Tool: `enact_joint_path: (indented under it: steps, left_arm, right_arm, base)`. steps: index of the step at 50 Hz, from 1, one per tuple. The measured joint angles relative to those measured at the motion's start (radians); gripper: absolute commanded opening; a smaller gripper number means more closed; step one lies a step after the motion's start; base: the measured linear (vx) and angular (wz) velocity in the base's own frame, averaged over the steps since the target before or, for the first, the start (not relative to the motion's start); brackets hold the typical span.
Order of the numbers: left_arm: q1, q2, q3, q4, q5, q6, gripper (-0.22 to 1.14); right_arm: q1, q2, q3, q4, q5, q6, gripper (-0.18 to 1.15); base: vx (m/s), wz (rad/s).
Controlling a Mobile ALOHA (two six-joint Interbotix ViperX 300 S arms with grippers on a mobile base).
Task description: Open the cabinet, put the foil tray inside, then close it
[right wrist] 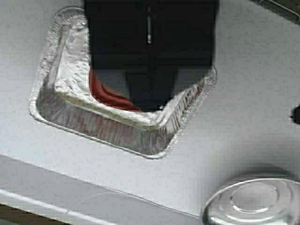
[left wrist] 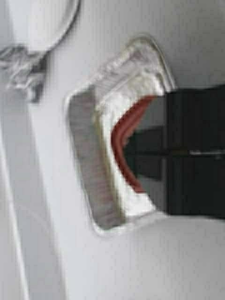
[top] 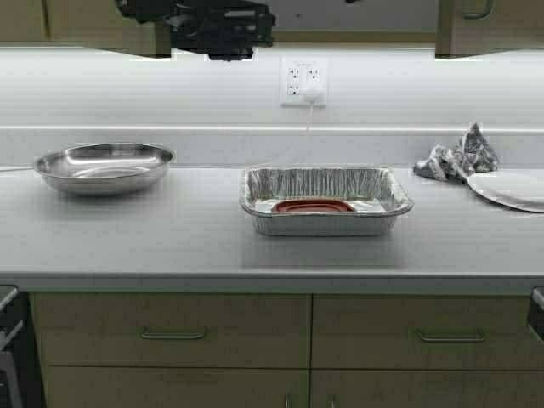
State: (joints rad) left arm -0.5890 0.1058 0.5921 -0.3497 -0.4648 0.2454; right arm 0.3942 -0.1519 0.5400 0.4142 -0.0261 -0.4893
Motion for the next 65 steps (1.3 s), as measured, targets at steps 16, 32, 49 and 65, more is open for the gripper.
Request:
enact_joint_path:
  steps: [16, 32, 49, 65]
  left_arm:
    - [-0.011, -0.123, 0.094, 0.02, -0.011, -0.006, 0.32]
    - [-0.169, -0.218, 0.242, 0.078, -0.067, -0.141, 1.05]
    - [-0.167, 0.052, 0.506, 0.192, -0.641, -0.607, 1.03]
    - [-0.041, 0.523, 0.423, 0.291, -1.094, -1.031, 1.03]
  right_arm:
    - [-0.014, -0.158, 0.107, -0.002, 0.005, 0.035, 0.61]
    - [0.117, -0.268, 0.325, 0.064, -0.018, 0.233, 1.04]
    - [0.249, -0.201, 0.765, 0.02, -0.667, 0.779, 1.04]
    - [0.114, 0.225, 0.723, -0.221, -0.982, 1.115, 1.04]
  base:
    - [0.0, 0.0]
    - [0.0, 0.0]
    - [0.0, 0.0]
    - [0.0, 0.0]
